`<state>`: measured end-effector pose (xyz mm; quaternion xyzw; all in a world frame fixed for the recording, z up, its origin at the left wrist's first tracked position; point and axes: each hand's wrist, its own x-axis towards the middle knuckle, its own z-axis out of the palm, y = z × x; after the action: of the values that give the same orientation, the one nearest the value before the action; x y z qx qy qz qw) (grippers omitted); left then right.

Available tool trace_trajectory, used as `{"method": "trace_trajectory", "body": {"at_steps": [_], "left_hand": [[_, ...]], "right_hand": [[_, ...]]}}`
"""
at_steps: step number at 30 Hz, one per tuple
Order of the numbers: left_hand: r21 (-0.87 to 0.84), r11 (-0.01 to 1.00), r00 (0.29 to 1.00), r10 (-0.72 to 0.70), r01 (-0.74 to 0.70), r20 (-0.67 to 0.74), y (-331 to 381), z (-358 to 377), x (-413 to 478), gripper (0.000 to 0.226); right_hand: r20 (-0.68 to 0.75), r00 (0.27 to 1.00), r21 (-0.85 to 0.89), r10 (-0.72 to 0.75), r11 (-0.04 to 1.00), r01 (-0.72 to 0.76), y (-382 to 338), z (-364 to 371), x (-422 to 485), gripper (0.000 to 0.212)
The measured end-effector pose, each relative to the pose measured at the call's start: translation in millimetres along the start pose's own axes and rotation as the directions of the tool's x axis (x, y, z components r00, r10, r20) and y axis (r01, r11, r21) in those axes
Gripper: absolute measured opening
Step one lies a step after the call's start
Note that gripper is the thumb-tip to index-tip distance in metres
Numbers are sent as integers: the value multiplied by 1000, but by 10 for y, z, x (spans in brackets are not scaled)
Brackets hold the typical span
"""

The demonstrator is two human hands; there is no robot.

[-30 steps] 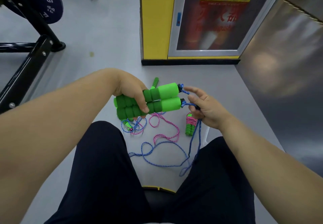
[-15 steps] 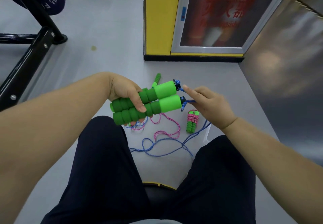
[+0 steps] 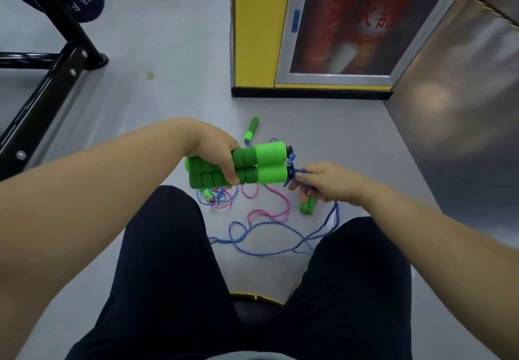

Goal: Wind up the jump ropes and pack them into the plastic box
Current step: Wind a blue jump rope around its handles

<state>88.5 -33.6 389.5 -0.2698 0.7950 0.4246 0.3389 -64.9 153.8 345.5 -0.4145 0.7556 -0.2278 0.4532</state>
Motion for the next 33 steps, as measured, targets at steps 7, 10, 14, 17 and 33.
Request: {"method": "trace_trajectory", "body": {"at_steps": [7,10,14,17,33], "left_hand": [[537,832,838,192,136,-510,273,304,84,22],[600,771,676,326,214,-660,336,481,201,25],[300,954,727,212,-9,-653,322,477,233,29],[-160,946,841,163,-281,-516,304,444,197,24],[677,661,736,275,322,-619,338,465,271,27]], "right_hand": [[88,975,960,203,244,-137,23,311,149,38],[-11,981,1000,196,-18,15,-47,339,181,32],[-158,979,968,127,-175,179,-122,330,236,36],[-248,951,966,186,-26,257,-174,369,264,33],[-145,972,-828,-186,560,-17,-721,157,-5,27]]}}
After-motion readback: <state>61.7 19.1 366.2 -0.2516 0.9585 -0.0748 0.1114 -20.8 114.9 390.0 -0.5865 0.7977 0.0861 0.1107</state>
